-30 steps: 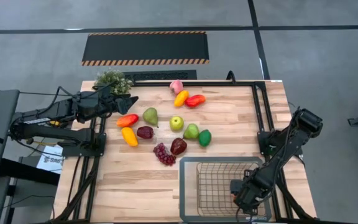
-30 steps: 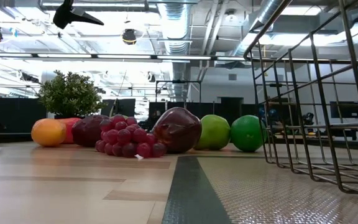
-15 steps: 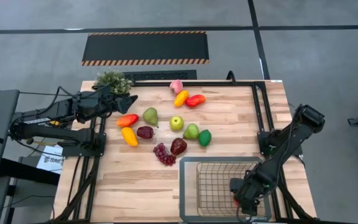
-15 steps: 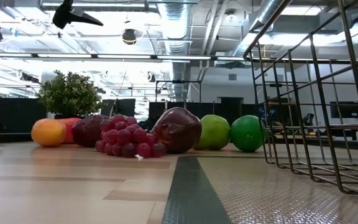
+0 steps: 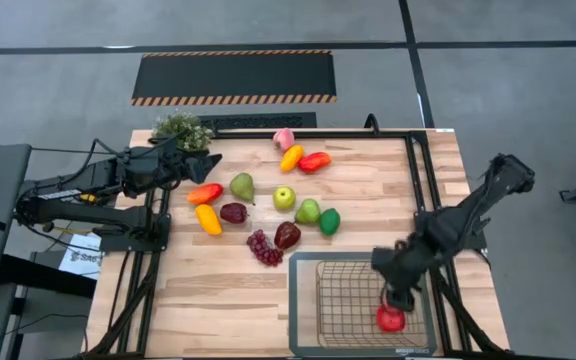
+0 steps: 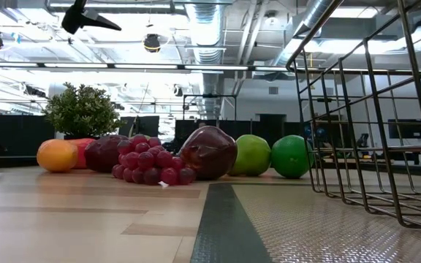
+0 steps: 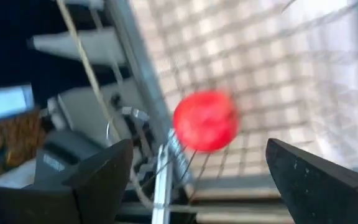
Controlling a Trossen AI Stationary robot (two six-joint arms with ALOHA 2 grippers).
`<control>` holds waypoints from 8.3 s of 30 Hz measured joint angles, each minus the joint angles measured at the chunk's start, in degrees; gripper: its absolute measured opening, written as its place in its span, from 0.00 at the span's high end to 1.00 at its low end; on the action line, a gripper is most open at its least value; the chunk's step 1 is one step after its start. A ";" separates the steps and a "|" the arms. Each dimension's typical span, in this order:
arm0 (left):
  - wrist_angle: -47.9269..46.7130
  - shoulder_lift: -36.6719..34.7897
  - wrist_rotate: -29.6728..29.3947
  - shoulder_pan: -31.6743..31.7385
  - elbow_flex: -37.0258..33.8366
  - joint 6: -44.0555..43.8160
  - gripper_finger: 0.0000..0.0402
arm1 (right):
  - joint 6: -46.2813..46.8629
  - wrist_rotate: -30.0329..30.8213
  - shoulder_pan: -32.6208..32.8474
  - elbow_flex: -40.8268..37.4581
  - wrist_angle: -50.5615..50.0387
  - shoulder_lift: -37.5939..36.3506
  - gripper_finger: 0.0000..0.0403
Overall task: Build produce basket
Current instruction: Put the right dark red apple into the wire basket, then put the right green pear into the wire basket
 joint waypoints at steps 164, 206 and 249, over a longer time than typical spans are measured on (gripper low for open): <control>-4.18 0.00 -8.33 0.02 0.00 1.47 0.14 | 2.69 17.91 11.24 -4.04 -0.30 18.03 0.27; -6.40 1.67 -12.79 0.02 0.09 -2.30 0.14 | 7.05 12.82 11.57 -7.66 2.37 17.90 0.02; -12.46 -9.50 -2.84 0.02 0.02 2.10 0.14 | -54.59 23.24 -34.97 7.42 11.97 11.98 0.03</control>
